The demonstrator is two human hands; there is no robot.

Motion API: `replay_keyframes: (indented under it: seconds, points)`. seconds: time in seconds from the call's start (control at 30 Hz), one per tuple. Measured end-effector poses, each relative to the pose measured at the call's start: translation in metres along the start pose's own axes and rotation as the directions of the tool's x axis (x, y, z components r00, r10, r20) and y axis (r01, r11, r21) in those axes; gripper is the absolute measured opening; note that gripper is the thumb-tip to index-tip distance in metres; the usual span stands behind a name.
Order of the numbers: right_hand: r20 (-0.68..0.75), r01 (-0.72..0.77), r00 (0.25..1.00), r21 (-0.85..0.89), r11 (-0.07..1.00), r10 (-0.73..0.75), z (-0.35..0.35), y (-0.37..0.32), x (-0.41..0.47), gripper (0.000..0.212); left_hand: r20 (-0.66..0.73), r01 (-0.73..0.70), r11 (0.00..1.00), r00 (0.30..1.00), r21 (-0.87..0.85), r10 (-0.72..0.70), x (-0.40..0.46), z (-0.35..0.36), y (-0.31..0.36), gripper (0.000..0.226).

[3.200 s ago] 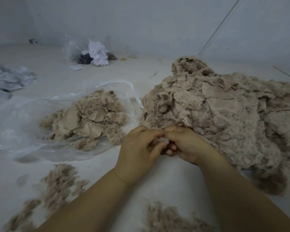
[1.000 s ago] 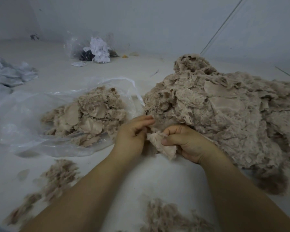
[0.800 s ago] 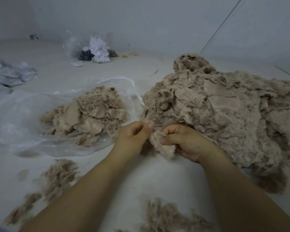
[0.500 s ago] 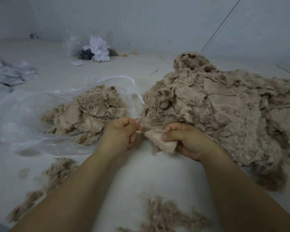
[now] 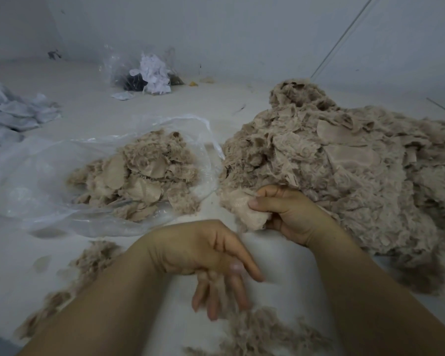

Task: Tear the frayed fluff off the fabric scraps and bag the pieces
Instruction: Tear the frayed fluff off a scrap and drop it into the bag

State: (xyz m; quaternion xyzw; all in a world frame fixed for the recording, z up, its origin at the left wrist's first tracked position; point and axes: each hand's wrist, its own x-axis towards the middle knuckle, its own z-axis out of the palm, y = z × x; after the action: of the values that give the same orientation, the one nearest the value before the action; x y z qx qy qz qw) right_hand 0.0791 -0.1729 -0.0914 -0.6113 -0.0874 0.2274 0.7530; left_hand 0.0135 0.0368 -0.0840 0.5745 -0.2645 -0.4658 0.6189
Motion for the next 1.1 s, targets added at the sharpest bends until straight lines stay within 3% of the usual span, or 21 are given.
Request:
replay_keyframes:
  seconds: [0.03, 0.1, 0.17, 0.23, 0.3, 0.43, 0.47, 0.5, 0.57, 0.6, 0.67, 0.7, 0.73, 0.77, 0.8, 0.87, 0.93, 0.97, 1.03, 1.1]
  points:
    - [0.014, 0.003, 1.000, 0.000, 1.000, -0.003, 0.000, 0.000, 0.000, 0.011, 0.013, 0.038, 0.998, 0.999, 0.048, -0.038, 0.003, 0.002, 0.000, 0.024]
    - [0.027, 0.009, 1.000, -0.015, 1.000, -0.009, -0.002, 0.001, -0.001, 0.011, -0.197, 0.011, 0.996, 0.980, 0.087, 0.007, 0.010, 0.005, 0.002, 0.014]
    - [0.045, 0.013, 0.999, -0.021, 1.000, -0.013, -0.003, 0.001, 0.000, 0.012, -0.510, -0.041, 0.996, 0.857, 0.084, 0.078, 0.017, 0.006, 0.001, 0.030]
    - [0.076, 0.018, 0.997, -0.031, 0.999, -0.016, -0.003, 0.001, 0.001, 0.010, -0.666, -0.112, 0.994, 0.741, 0.000, 0.084, 0.026, 0.006, 0.001, 0.045]
    - [0.097, 0.018, 0.995, -0.045, 0.999, -0.014, -0.003, 0.001, 0.001, 0.009, -0.709, -0.128, 0.992, 0.698, 0.017, 0.102, 0.031, 0.009, 0.001, 0.043]
    - [0.082, 0.019, 0.997, -0.072, 0.997, -0.013, 0.000, 0.000, -0.002, 0.008, -0.652, -0.078, 0.993, 0.748, 0.092, 0.119, 0.027, 0.011, 0.002, 0.037]
    - [0.066, 0.016, 0.998, -0.071, 0.997, -0.011, 0.001, 0.000, -0.002, 0.009, -0.687, -0.137, 0.986, 0.708, 0.095, 0.164, 0.026, 0.009, 0.004, 0.040]
    - [0.047, 0.012, 0.999, -0.068, 0.998, -0.009, 0.001, 0.000, -0.002, 0.009, -0.756, -0.251, 0.963, 0.611, 0.096, 0.235, 0.025, 0.004, 0.007, 0.043]
    - [0.016, 0.001, 1.000, -0.070, 0.998, 0.000, 0.001, -0.001, -0.002, 0.010, -0.891, -0.540, 0.835, 0.323, 0.104, 0.319, 0.021, -0.010, 0.015, 0.039]
    - [0.007, -0.007, 1.000, -0.073, 0.997, 0.007, 0.001, -0.001, -0.001, 0.013, -0.918, -0.664, 0.742, 0.230, 0.094, 0.322, 0.018, -0.017, 0.019, 0.030]
    - [-0.002, -0.020, 1.000, -0.074, 0.997, 0.020, 0.001, -0.001, -0.001, 0.015, -0.932, -0.755, 0.655, 0.205, 0.044, 0.300, 0.020, -0.024, 0.020, 0.013]
    - [-0.004, -0.025, 1.000, -0.071, 0.997, 0.025, 0.002, -0.002, -0.001, 0.015, -0.941, -0.702, 0.710, 0.211, 0.042, 0.264, 0.024, -0.025, 0.016, 0.014]
    - [-0.008, -0.030, 1.000, -0.068, 0.997, 0.029, 0.002, -0.002, -0.001, 0.015, -0.950, -0.562, 0.822, 0.195, 0.097, 0.245, 0.030, -0.025, 0.009, 0.017]
    - [-0.013, -0.034, 0.999, -0.064, 0.997, 0.033, 0.003, -0.003, -0.001, 0.016, -0.944, -0.331, 0.919, 0.170, 0.214, 0.282, 0.036, -0.024, 0.003, 0.019]
    - [-0.022, -0.039, 0.999, -0.057, 0.998, 0.038, 0.003, -0.003, -0.001, 0.020, -0.919, -0.066, 0.934, 0.168, 0.351, 0.358, 0.042, -0.023, -0.002, 0.020]
    - [-0.044, -0.047, 0.998, -0.037, 0.998, 0.046, 0.003, -0.003, 0.000, 0.024, -0.829, 0.329, 0.763, 0.279, 0.556, 0.484, 0.050, -0.020, -0.007, 0.028]
    - [-0.054, -0.047, 0.998, -0.028, 0.999, 0.046, 0.003, -0.003, 0.000, 0.026, -0.755, 0.427, 0.622, 0.387, 0.656, 0.530, 0.052, -0.017, -0.008, 0.025]
    - [-0.053, -0.045, 0.998, -0.029, 0.999, 0.044, 0.003, -0.003, 0.000, 0.026, -0.728, 0.431, 0.587, 0.394, 0.685, 0.561, 0.052, -0.015, -0.008, 0.018]
    - [-0.046, -0.041, 0.998, -0.054, 0.998, 0.038, 0.003, -0.003, -0.001, 0.026, -0.681, 0.419, 0.543, 0.348, 0.728, 0.644, 0.052, -0.013, -0.008, 0.007]
    - [-0.016, -0.036, 0.999, -0.111, 0.993, 0.034, 0.004, -0.003, -0.002, 0.029, -0.660, 0.386, 0.554, 0.243, 0.738, 0.710, 0.051, -0.010, -0.006, 0.009]
